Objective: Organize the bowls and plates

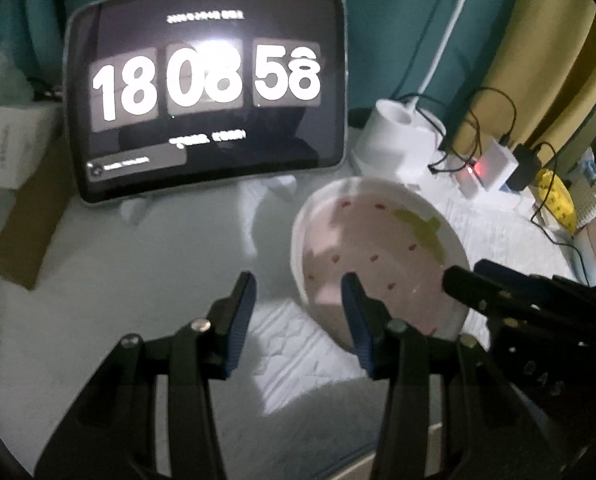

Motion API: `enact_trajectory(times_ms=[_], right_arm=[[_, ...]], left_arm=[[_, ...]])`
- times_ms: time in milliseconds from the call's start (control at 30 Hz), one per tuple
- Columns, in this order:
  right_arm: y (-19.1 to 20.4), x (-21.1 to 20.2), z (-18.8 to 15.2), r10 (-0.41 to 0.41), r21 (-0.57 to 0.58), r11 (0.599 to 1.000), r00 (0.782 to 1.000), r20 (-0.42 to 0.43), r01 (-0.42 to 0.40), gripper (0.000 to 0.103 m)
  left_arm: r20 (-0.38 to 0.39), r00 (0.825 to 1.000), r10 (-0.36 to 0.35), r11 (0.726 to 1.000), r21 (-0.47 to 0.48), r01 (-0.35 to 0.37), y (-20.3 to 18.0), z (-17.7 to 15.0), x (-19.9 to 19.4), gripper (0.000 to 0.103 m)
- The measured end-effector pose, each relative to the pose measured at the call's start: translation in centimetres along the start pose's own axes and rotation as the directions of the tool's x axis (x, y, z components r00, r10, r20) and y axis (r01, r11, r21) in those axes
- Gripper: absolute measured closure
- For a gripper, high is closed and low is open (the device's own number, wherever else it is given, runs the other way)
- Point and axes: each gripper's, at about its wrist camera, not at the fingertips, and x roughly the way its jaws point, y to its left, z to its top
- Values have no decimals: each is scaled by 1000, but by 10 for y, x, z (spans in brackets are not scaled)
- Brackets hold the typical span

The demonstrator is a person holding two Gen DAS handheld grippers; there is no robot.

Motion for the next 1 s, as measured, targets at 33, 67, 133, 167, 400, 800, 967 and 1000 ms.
enact_trajectory(times_ms=[33, 67, 133, 167, 400, 800, 967, 1000], right_arm=[[0, 5, 1, -5, 9, 1000, 1000, -10, 5, 71], [-1, 9, 1, -4, 16, 1000, 1000, -19, 4, 71], [-2, 17, 0, 10, 29, 1000, 999, -40, -9, 71], [-2, 19, 0, 14, 33, 999, 999, -46, -12, 71], [3, 30, 0, 26, 25, 999, 998, -62, -24, 83], [6, 15, -3, 36, -3, 999, 999, -33, -36, 86], [5, 4, -2, 39, 0, 999, 999, -6, -39, 87], [4, 0, -2, 40, 0, 999, 999, 1, -40, 87]], left_arm=[[-9, 1000, 2, 1000, 4, -2, -1, 0, 3, 57], [-15, 1000, 3, 1000, 8, -3, -2, 0, 6, 57], [-22, 1000, 7, 1000, 13, -6, -3, 1, 9, 57], [-21, 1000, 10, 1000, 15, -9, -4, 1, 9, 57], [-23, 1000, 1, 999, 54, 0, -9, -1, 15, 69], [4, 1000, 2, 999, 53, -2, -8, -5, 10, 80], [22, 1000, 7, 998, 63, -8, -13, -7, -1, 80], [28, 1000, 7, 998, 63, -8, -14, -7, -4, 80]])
